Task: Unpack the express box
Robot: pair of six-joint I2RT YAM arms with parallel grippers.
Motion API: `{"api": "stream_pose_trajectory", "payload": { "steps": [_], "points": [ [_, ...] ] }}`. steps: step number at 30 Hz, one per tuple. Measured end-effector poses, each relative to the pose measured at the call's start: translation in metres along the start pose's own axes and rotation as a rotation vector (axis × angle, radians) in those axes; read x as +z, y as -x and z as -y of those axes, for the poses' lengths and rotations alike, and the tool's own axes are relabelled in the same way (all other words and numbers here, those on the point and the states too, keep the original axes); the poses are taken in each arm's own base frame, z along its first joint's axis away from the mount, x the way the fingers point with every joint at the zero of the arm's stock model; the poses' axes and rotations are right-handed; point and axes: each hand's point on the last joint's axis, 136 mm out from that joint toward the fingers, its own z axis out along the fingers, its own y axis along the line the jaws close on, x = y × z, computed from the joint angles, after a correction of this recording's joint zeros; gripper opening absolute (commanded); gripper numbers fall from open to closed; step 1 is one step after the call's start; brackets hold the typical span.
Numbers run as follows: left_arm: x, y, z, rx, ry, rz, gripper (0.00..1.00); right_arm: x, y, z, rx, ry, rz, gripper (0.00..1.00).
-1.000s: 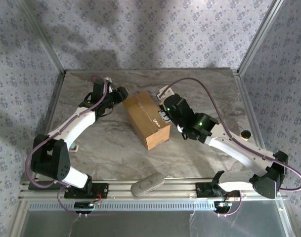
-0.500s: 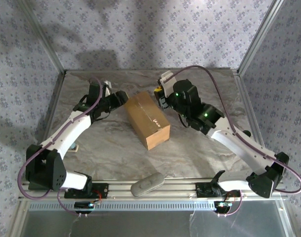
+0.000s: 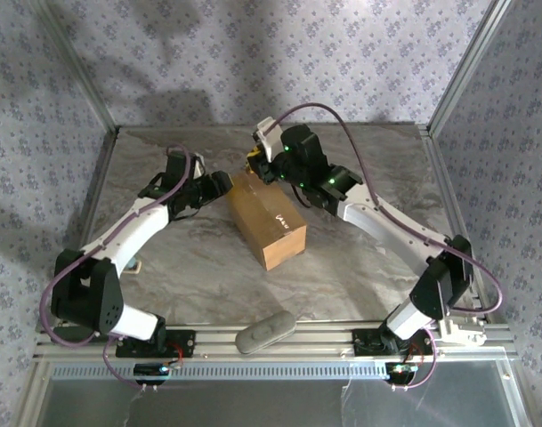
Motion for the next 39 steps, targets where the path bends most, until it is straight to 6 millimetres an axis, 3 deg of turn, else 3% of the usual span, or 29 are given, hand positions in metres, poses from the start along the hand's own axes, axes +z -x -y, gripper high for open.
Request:
{"api": "stream_pose_trajectory", "payload": {
  "steps": [12, 39],
  "points": [
    [0.004, 0.002, 0.003, 0.004, -0.017, 0.003, 0.68, 0.029, -0.012, -0.001, -0.030, 0.004, -0.037, 0.00],
    [0.004, 0.002, 0.002, 0.014, -0.014, 0.004, 0.67, 0.039, -0.020, -0.002, -0.082, -0.028, -0.055, 0.00]
  ]
}}
